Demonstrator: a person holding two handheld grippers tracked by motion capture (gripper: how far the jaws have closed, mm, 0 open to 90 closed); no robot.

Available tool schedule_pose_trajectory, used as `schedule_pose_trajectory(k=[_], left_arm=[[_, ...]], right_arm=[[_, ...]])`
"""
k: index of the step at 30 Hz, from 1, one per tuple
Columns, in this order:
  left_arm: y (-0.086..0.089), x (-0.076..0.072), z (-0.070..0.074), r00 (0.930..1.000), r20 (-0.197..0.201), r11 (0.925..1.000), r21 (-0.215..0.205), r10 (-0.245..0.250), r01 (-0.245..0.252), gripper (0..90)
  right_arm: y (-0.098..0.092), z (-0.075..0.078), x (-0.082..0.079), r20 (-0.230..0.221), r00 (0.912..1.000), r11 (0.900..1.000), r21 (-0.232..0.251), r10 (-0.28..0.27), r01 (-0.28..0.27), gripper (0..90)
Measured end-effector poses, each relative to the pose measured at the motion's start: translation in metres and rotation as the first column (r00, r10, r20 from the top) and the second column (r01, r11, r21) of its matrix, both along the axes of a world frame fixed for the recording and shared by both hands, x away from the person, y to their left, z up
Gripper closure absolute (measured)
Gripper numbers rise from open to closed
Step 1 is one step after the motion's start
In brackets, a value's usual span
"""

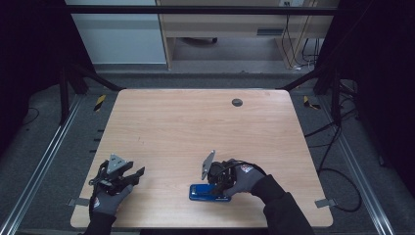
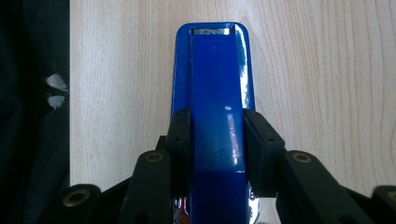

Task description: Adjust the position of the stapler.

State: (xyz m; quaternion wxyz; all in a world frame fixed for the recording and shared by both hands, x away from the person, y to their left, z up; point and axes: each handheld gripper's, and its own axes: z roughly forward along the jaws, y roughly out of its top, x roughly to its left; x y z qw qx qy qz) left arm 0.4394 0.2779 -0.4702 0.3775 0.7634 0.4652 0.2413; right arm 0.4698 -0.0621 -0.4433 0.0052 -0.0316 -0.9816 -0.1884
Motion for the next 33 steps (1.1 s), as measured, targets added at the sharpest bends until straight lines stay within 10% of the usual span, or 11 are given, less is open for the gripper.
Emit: schedule_pose_trajectory(k=[10, 17, 20, 33], left_arm=[[-0.001, 0.0, 0.0, 1.0, -0.001, 1.0, -0.003, -0.003, 0.003, 47.2], [-0.002, -0.002, 0.004, 0.9998, 0.006, 0.9997, -0.017, -0.017, 0.017, 47.5], [-0.004, -0.004, 0.009, 0.9991, 0.015, 0.999, -0.022, -0.039, 0.039, 48.0], [-0.041, -0.008, 0.034, 0.9793, 0.034, 0.9799, 0.011, -0.199, 0.199, 51.6]], right_arm=[[-0.005, -0.004, -0.002, 0.009, 0.9996, 0.999, 0.029, -0.027, 0.027, 65.0], [-0.023, 0.013, -0.008, 0.014, 0.9908, 0.969, 0.213, -0.135, 0.129, 58.9], [-0.035, 0.018, -0.013, 0.027, 0.9719, 0.926, 0.312, -0.234, 0.214, 61.0], [-0.084, 0.014, -0.037, 0.051, 0.8278, 0.709, 0.547, -0.559, 0.445, 90.0]])
